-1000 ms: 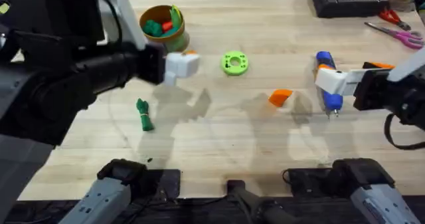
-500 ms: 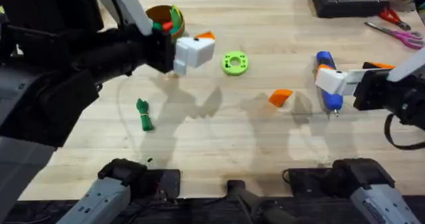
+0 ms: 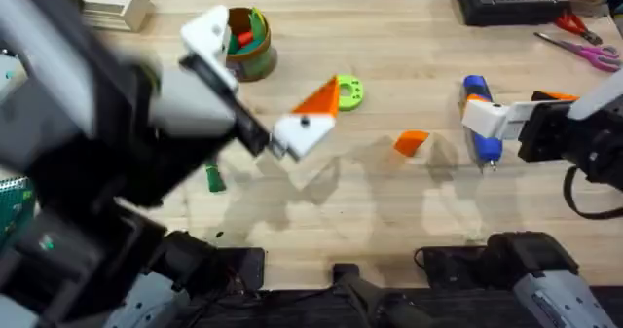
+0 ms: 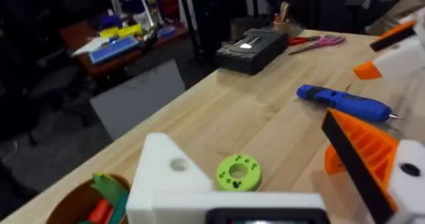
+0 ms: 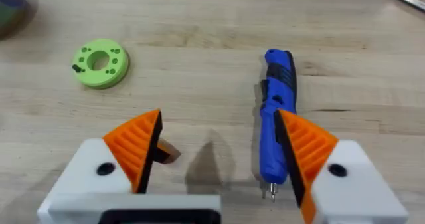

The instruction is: Pick up the gripper from the table and insert it into the empty holder that is missing its gripper. Then pick up a screw, insert it into the mounting hole, and use the screwdriver to tighten it. Finally, clean up the table by picking up the vegetable and placing it into the bucket.

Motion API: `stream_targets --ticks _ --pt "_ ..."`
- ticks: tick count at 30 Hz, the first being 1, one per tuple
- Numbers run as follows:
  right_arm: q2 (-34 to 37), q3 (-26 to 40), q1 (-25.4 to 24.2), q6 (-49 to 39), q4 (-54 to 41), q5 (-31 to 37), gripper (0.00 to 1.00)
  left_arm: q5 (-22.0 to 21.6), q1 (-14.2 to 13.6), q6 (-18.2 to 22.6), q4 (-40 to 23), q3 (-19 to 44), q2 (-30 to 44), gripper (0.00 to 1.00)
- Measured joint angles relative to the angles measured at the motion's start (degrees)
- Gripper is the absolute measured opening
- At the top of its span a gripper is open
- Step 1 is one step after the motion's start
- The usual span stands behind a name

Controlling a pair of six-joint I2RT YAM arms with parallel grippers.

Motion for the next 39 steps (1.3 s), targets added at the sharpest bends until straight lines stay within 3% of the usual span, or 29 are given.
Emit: stream_targets --ticks 8,12,17,24,39 --pt "0.01 0.00 0.00 0.00 0.00 0.00 0.987 0.15 -4.50 0.69 13.73 -18.41 -12.97 0.986" --pt "0.02 0.00 0.00 0.00 0.00 0.00 0.987 0.08 -5.51 -1.30 15.59 -26.04 -20.16 0.987" --pt "0.00 0.00 0.00 0.00 0.00 0.00 0.985 -0.04 -5.51 -2.70 10.08 -26.84 -27.93 0.987" --pt "0.00 0.00 0.00 0.00 0.00 0.00 0.987 -0.07 -6.36 -3.27 -0.82 -26.90 -28.74 0.987" --pt "0.01 0.00 0.00 0.00 0.00 0.00 0.987 -0.04 -6.36 -3.49 -1.01 -26.95 -28.59 0.987"
